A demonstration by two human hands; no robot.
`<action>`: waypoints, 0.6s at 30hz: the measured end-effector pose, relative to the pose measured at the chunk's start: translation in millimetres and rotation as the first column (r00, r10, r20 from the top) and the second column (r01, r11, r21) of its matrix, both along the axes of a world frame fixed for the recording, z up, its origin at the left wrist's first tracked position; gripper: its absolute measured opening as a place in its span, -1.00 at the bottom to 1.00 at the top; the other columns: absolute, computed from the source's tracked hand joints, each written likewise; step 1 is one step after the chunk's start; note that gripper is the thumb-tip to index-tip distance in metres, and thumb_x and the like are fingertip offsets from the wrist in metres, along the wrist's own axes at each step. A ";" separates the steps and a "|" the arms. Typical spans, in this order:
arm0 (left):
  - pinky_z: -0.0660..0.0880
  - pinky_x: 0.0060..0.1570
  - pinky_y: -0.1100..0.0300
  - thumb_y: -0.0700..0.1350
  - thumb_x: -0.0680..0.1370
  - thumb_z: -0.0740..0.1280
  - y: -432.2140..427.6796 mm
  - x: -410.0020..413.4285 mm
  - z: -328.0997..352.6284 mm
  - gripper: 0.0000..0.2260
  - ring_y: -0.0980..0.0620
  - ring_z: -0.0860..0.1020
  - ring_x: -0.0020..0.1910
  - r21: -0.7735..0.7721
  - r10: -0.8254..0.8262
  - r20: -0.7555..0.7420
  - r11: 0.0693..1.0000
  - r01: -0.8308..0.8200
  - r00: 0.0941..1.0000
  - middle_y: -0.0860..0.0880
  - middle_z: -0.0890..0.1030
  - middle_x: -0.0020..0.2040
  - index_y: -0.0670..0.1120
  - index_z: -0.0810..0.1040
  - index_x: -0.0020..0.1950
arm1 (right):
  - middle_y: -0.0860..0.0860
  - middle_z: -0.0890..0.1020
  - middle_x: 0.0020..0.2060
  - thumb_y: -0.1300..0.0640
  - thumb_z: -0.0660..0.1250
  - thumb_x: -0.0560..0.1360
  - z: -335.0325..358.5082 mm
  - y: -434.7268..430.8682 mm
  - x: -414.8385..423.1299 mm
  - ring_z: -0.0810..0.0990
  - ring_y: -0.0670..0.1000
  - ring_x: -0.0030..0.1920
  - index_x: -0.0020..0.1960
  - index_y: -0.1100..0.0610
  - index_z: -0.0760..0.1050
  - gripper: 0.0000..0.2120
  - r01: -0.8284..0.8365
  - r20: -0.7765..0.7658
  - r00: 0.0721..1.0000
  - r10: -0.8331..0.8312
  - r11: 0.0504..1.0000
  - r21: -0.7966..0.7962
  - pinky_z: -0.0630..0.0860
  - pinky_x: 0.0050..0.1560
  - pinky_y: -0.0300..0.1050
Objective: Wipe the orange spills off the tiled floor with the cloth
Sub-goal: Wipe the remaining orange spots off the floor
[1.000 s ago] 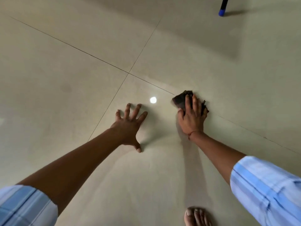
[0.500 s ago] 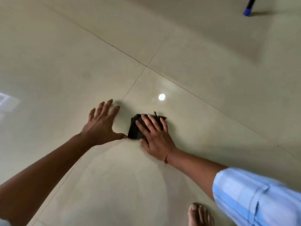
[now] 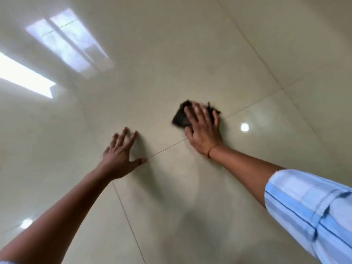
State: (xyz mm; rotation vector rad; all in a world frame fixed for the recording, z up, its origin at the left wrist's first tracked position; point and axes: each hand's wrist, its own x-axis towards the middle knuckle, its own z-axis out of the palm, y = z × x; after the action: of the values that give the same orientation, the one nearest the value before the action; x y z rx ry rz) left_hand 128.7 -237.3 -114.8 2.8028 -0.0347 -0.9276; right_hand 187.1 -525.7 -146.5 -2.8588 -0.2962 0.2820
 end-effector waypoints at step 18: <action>0.11 0.46 -0.15 -0.06 0.65 0.08 84.6 -127.0 8.6 -0.46 -0.10 -0.10 0.55 0.041 0.203 0.036 0.978 -0.205 0.978 -0.04 -0.16 0.59 0.07 -0.09 0.58 | 0.04 0.21 0.55 -0.15 0.20 0.49 14.7 124.6 -146.9 0.18 0.09 0.54 0.55 -0.06 0.19 -0.36 -0.836 -0.129 0.529 0.839 0.541 0.091 0.09 0.46 0.28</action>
State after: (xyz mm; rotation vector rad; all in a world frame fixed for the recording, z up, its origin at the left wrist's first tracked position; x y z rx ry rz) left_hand 1.7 -152.7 -106.2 2.7947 0.2679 -0.8454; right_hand 40.3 -401.2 -131.8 -2.3943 -1.6449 0.6631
